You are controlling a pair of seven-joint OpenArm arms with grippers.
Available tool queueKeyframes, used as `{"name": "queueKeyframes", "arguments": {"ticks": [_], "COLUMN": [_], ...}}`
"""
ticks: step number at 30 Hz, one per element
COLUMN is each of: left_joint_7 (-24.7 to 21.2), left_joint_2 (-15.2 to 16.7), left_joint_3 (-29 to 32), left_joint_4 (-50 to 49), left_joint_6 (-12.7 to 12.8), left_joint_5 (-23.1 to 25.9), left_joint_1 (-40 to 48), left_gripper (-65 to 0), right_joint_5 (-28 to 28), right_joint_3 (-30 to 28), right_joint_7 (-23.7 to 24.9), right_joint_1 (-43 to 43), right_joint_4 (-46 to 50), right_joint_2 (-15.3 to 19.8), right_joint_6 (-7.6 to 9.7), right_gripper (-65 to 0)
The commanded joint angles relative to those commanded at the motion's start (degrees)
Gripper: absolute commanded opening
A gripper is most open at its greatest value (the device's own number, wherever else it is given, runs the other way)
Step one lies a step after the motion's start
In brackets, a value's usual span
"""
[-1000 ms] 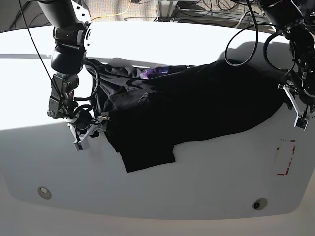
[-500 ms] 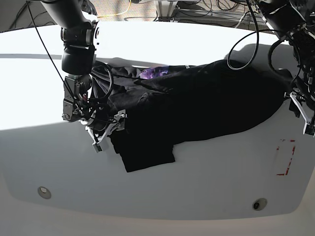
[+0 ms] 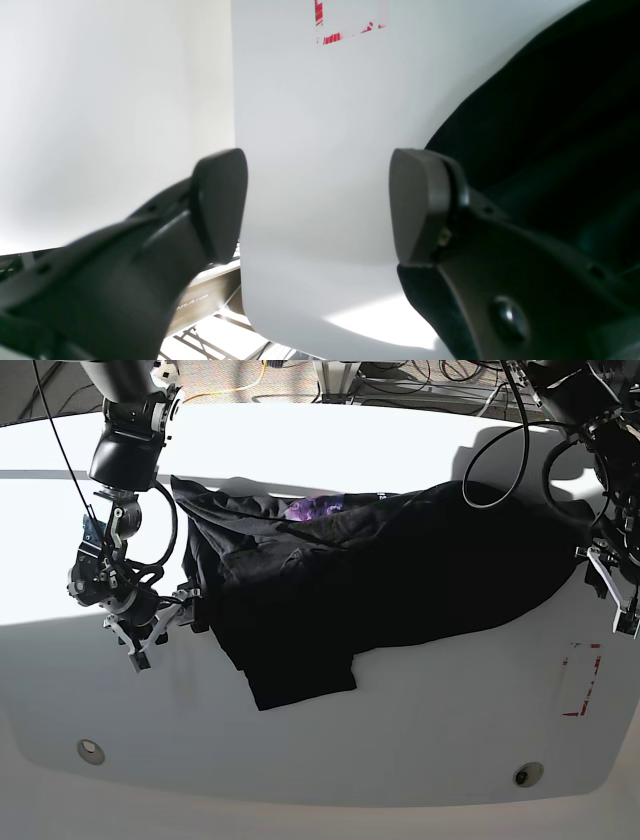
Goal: Layout the t-shirt on the table in an organized manner, then fold the t-shirt properly
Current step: 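Regrasp the t-shirt edge with the right gripper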
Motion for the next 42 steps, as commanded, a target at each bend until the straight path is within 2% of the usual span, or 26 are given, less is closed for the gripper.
{"name": "queueKeyframes", "arguments": {"ticks": [7,11,22,30,42], "left_joint_7": [0.00,0.00,0.00,0.00,-0.09], "left_joint_2": [0.00,-0.09,-0.09,-0.09,0.00], "left_joint_3": [1.23,1.76,1.67,1.67,1.67], "left_joint_4": [-0.09,-0.09,-0.09,-0.70,-1.23], "left_joint_6": [0.00,0.00,0.00,0.00,0.00], "left_joint_5": [0.00,0.00,0.00,0.00,0.00], "left_joint_1": [-0.09,0.09,0.18,0.18,1.23], "left_gripper": [-22.9,-22.9,-22.9,-22.9,-22.9], "right_joint_5": [-0.18,0.00,0.00,0.09,0.09], "right_joint_3": [-0.09,-0.09,-0.09,-0.18,-0.44], "right_joint_7": [-4.84,-5.01,-4.92,-4.84,-4.84], "right_joint_1": [-8.70,-12.66,-17.23,-17.32,-17.14], "right_joint_4": [14.77,17.41,14.42,9.58,9.58], "right_joint_2": [-3.87,-5.45,-7.91,-8.00,-8.09], "right_joint_6": [0.00,0.00,0.00,0.00,0.00], "right_gripper": [-17.6,-17.6,-17.6,-17.6,-18.4]}}
